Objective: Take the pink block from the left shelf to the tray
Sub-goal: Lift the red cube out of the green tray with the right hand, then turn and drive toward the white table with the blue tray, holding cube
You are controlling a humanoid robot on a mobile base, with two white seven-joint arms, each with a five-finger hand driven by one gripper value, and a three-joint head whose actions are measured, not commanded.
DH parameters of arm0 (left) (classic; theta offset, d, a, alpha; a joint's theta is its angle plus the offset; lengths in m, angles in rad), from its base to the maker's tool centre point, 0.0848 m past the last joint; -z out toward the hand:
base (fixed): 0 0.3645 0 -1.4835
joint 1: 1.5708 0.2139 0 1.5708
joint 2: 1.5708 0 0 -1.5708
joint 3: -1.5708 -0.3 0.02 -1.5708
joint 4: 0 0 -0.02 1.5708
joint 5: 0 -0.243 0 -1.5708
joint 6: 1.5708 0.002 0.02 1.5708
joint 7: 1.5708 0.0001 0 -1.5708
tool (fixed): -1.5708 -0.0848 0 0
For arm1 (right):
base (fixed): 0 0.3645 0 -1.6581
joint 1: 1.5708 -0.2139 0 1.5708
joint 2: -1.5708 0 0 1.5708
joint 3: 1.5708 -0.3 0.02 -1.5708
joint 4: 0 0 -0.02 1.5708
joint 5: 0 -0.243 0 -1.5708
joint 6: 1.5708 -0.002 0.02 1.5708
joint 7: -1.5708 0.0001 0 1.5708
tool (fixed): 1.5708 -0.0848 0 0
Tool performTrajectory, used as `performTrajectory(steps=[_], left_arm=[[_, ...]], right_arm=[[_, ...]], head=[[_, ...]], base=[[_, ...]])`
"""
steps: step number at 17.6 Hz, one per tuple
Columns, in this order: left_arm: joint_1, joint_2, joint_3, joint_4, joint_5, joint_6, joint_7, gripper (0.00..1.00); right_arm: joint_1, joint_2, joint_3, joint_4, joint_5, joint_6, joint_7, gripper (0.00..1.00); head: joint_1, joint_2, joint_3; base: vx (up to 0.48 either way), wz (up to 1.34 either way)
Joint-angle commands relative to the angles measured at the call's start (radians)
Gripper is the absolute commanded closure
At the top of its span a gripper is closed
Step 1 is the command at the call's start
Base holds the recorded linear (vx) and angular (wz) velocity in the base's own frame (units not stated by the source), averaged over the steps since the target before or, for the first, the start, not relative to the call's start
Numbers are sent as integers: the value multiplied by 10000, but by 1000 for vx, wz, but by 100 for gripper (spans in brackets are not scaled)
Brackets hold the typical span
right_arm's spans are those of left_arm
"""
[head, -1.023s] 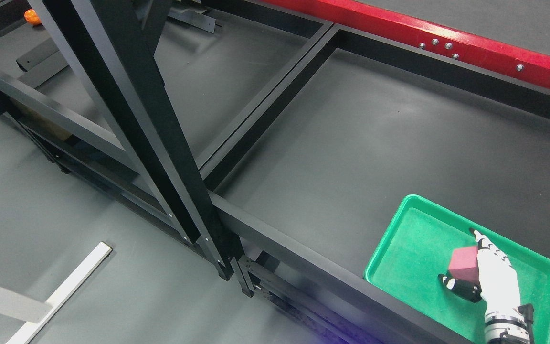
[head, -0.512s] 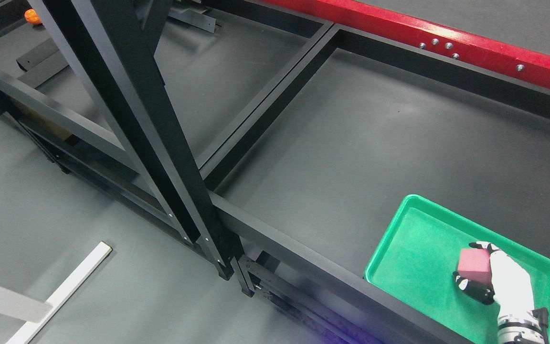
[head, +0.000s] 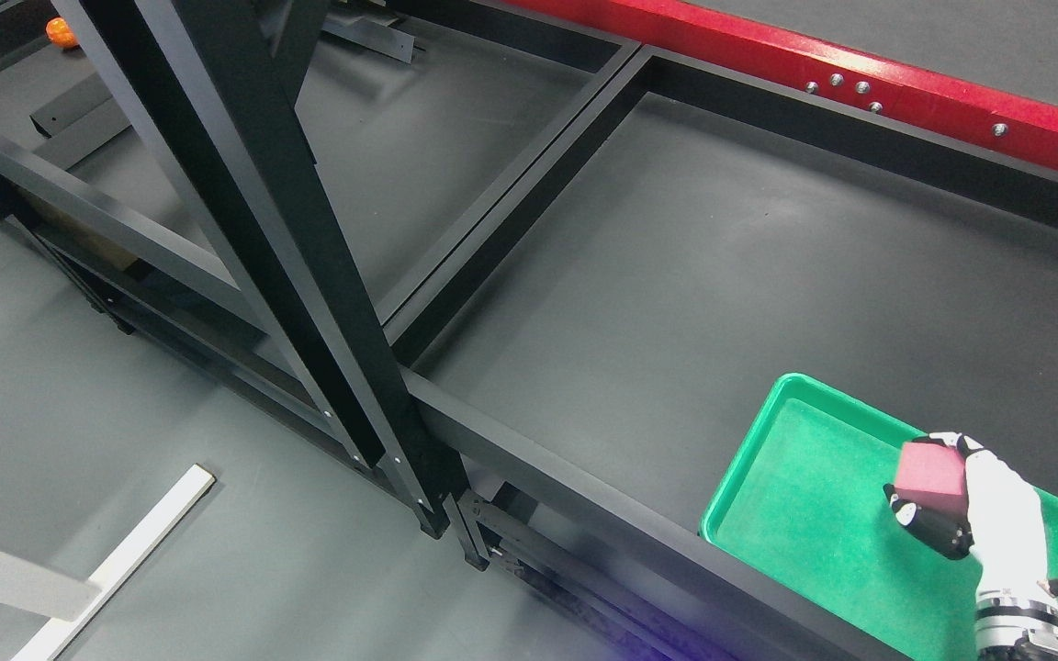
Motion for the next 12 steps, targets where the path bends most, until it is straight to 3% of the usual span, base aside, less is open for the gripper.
performTrajectory(steps=[1, 12], left_arm=[[0, 175, 0, -175, 77, 8, 1, 0], [0, 175, 0, -175, 77, 8, 1, 0]], right_arm=[[-24, 100, -144, -4, -392, -832, -134, 95], [115, 223, -190, -4, -423, -1065, -334, 94]], head=[[0, 0, 0], [0, 0, 0]], base=[[0, 0], [-36, 127]])
